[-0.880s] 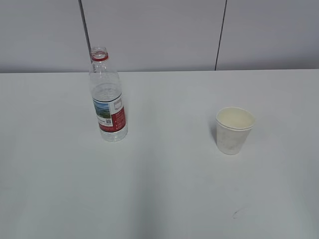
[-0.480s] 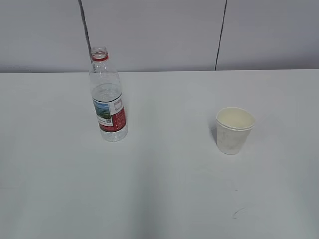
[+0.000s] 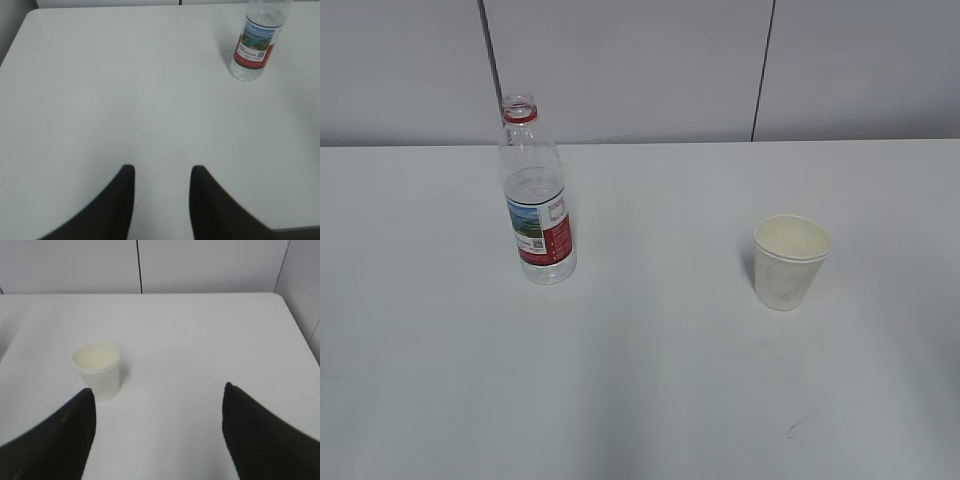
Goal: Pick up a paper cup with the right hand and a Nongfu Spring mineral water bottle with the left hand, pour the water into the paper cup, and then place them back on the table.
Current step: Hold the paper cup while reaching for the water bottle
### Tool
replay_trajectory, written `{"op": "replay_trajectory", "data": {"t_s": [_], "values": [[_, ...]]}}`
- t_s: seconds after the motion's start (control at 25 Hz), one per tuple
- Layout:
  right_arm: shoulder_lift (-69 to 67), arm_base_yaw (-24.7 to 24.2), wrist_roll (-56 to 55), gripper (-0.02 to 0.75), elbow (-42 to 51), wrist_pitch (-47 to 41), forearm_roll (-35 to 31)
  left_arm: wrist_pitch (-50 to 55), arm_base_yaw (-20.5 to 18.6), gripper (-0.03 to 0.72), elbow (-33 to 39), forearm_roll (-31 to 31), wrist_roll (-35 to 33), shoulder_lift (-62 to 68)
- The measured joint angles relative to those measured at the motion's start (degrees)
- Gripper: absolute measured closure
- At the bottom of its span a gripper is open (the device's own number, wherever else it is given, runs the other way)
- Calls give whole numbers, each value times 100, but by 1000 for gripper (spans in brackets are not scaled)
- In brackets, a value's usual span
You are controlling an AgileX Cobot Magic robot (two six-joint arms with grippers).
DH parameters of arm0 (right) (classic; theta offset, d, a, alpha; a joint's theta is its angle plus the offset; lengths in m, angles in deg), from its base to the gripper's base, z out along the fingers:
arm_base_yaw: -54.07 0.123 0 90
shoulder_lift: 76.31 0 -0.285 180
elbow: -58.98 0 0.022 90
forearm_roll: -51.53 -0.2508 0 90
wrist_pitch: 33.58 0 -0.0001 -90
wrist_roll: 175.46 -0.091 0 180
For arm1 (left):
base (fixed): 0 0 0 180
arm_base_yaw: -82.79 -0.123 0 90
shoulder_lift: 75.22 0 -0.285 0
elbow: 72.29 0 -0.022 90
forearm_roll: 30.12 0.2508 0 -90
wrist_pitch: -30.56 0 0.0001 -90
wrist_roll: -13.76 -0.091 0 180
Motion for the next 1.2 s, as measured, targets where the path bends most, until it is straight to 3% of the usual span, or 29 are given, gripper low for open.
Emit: {"op": "replay_trajectory", "data": {"t_s": [0.32,0.44,0.64,0.96,1.2], "values": [[-1693,-9,0,150,909,3836,0,0,0,449,0,-42,0,0],[-2299,-9,0,150,1251,4849,0,0,0,449,0,-42,-20,0],[-3136,-9,0,150,1431,5755,11,-797,0,449,-135,-195,-305,77],[-4453,-9,-10,150,1441,6855,11,-2735,0,449,-142,-1358,-1470,1664],[-5018,-9,-85,150,1441,7441,18,-4827,0,449,264,-2236,-2284,2785]]}}
